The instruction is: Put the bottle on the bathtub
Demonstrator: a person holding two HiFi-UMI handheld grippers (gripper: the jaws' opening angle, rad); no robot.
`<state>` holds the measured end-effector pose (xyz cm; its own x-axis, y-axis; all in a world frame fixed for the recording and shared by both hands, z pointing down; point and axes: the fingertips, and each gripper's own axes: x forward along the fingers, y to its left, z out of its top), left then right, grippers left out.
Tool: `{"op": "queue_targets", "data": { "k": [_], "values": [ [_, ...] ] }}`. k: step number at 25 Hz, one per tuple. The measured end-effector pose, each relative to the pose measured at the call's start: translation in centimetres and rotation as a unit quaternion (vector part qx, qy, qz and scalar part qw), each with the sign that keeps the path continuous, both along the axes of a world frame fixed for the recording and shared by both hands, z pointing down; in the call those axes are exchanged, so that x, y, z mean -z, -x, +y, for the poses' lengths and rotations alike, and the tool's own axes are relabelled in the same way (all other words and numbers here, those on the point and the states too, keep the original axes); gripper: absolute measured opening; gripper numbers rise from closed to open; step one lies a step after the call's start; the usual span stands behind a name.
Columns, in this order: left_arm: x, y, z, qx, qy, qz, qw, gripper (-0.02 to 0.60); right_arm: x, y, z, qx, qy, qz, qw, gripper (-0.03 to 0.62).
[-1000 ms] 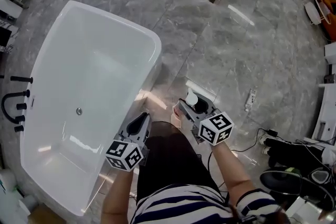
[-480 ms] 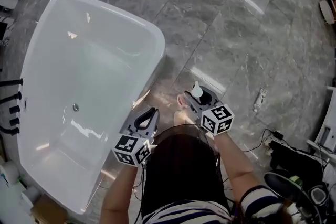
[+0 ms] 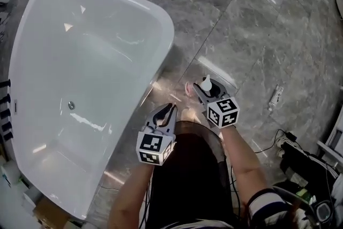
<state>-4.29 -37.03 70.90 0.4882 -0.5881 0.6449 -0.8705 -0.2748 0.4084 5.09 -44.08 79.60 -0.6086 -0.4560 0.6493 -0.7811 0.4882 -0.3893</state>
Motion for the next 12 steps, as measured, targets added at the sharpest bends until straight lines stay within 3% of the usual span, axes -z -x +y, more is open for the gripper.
{"op": "queue_targets", "data": {
  "k": [12],
  "values": [
    [-9.9,0.4,1.4,-0.010,0.039,-0.009,0.9991,0.057,-10.1,2.8,0.6,0.033,0.024,0.045,0.998,0.196]
  ]
}}
